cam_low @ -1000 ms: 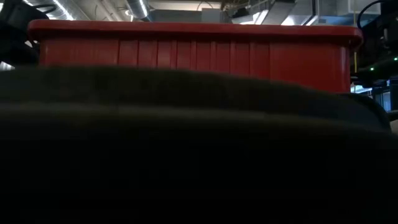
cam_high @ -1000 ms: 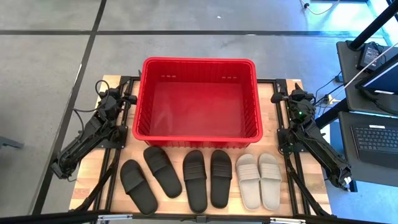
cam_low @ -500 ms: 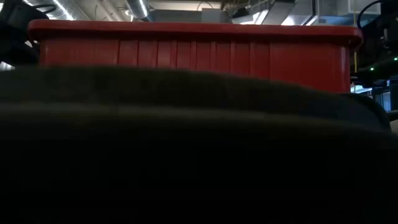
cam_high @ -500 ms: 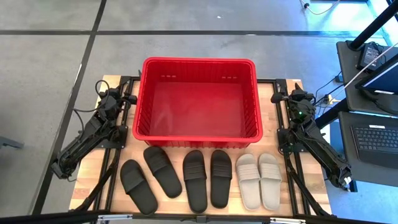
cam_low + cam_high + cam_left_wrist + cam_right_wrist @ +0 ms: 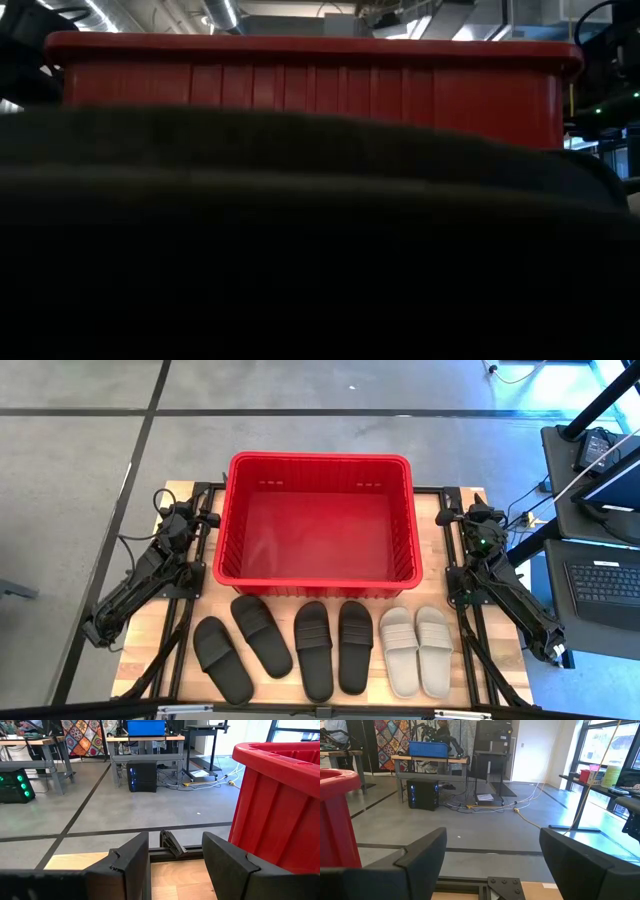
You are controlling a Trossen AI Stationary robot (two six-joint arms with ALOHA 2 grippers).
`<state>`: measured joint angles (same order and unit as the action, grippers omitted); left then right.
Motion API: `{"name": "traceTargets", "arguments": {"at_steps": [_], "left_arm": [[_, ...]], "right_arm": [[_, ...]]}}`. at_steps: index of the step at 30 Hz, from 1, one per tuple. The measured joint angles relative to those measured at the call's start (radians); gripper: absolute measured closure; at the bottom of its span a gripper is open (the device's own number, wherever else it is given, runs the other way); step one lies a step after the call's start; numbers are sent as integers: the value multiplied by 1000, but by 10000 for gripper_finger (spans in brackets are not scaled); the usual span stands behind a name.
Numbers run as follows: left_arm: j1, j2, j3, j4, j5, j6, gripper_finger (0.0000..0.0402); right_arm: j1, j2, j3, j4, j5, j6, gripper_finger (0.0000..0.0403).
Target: Pick and place slides into bin
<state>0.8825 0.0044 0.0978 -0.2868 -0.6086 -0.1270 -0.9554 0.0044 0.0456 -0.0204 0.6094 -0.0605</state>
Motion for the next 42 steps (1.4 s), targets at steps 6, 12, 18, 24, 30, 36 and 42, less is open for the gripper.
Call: {"name": "traceTargets", "arguments": {"at_steps": [6,12,18,24,30,36,42], "left_arm": [[0,0,0,0,0,0,221],[0,0,0,0,0,0,221],[0,0,0,0,0,0,221],[0,0,0,0,0,0,221],[0,0,0,8,-1,5,221],[0,0,0,9,12,-2,221],[2,0,-2,23,118,-5,221]], "right_arm": [[0,0,0,0,0,0,83],[0,0,0,0,0,0,83],[0,0,0,0,0,0,83],[0,0,0,22,0,63,83],[0,0,0,49,0,127,83],[0,0,0,47,0,82,83],[0,0,0,32,-31,81,83]]}}
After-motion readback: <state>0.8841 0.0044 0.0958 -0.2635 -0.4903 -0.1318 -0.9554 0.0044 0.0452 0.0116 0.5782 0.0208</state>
